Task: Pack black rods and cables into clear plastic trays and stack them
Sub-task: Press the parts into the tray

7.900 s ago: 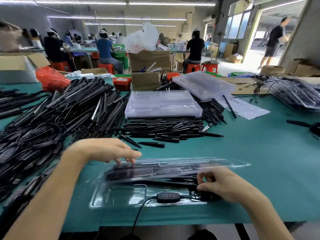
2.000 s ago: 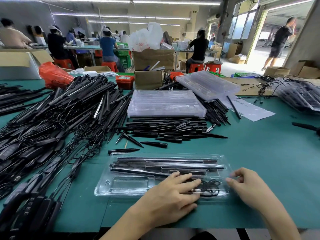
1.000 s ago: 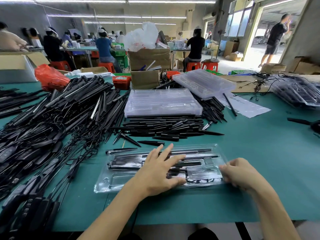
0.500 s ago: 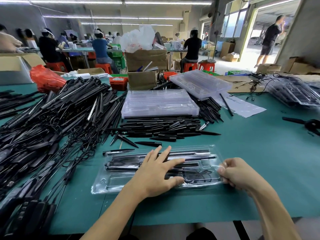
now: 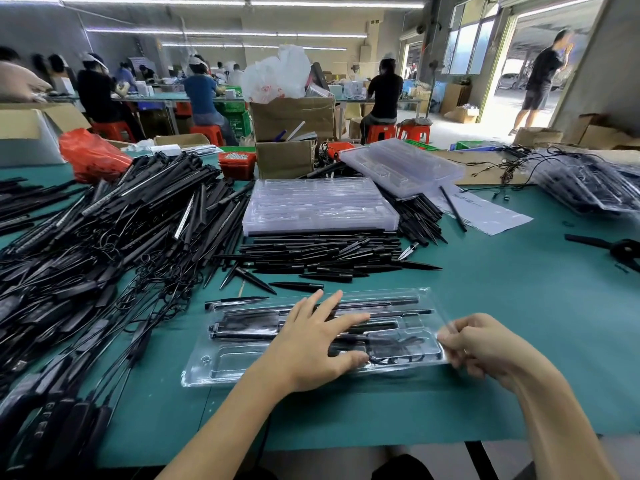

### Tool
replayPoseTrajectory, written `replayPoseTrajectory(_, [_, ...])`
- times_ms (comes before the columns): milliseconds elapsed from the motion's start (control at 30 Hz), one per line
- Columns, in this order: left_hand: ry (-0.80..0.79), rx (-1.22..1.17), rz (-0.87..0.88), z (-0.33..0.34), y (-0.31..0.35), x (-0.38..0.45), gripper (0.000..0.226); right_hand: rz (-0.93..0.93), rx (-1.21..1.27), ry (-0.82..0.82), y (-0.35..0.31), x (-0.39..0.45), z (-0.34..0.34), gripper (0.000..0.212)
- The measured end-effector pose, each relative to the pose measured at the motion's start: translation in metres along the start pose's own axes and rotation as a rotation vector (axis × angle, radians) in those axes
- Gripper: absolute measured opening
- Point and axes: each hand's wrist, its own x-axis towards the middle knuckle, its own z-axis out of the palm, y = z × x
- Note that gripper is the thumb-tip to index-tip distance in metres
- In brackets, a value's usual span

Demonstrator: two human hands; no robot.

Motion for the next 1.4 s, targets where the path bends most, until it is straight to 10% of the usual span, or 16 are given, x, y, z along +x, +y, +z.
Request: replayPoseTrajectory(1400, [0.028, -0.004, 0.027, -0.001, 0.001, -0.001, 0.058, -0.019, -0.168, 0.062, -0.002, 0.005, 0.007, 0.032])
